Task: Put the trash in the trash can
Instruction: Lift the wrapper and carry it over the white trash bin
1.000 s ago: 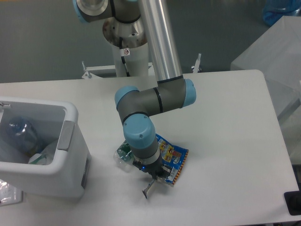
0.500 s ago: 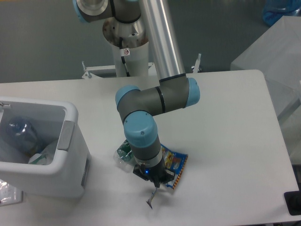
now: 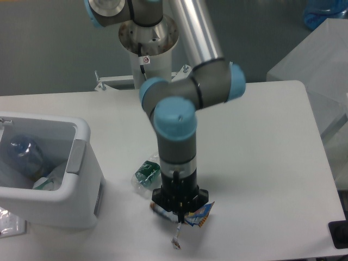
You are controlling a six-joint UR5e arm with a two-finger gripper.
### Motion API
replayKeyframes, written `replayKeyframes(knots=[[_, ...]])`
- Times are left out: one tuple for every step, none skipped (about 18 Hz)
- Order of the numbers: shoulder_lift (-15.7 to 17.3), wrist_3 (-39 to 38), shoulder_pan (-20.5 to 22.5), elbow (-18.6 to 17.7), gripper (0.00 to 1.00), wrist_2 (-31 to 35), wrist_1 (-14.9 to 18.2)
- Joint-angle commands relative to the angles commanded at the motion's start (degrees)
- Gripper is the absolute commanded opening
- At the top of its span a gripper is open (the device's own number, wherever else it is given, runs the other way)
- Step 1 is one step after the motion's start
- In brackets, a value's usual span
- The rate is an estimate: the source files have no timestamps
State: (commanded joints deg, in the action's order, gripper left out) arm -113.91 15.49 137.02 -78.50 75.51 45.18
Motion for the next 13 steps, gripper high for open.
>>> replayKeyframes(knots=[[0.53, -2.02, 0.7, 0.7, 0.03, -1.41, 0.0], [1.32, -4.21, 1.14, 1.67, 0.03, -3.16, 0.0], [2.54, -6.41, 1.58, 2.37, 0.03, -5.36, 0.0], [3.77, -8.17, 2.02, 2.64, 0.03, -7.55, 0.0], [4.83, -9.24, 2.46, 2.56, 0.03, -9.31, 0.0], [5.71, -9.68, 2.64, 2.47, 0.03, -11.42, 0.0], [7.03, -10.21, 2.56, 2.47, 0.03, -13.09, 0.0], [8.34, -11.61, 2.47, 2.56, 0.03, -13.98, 0.0], [10.01, -13.19, 2.38, 2.64, 0.03, -14.08, 0.0], [11.68, -14.07, 1.94, 2.3, 0.03, -14.25, 0.09], [13.52, -14.6, 1.68, 1.95, 0.03, -14.52, 0.09], [15.2, -15.3, 1.24, 1.94, 0.03, -14.52, 0.09], [16.26, -16.35, 1.06, 2.29, 0.03, -14.52, 0.09]])
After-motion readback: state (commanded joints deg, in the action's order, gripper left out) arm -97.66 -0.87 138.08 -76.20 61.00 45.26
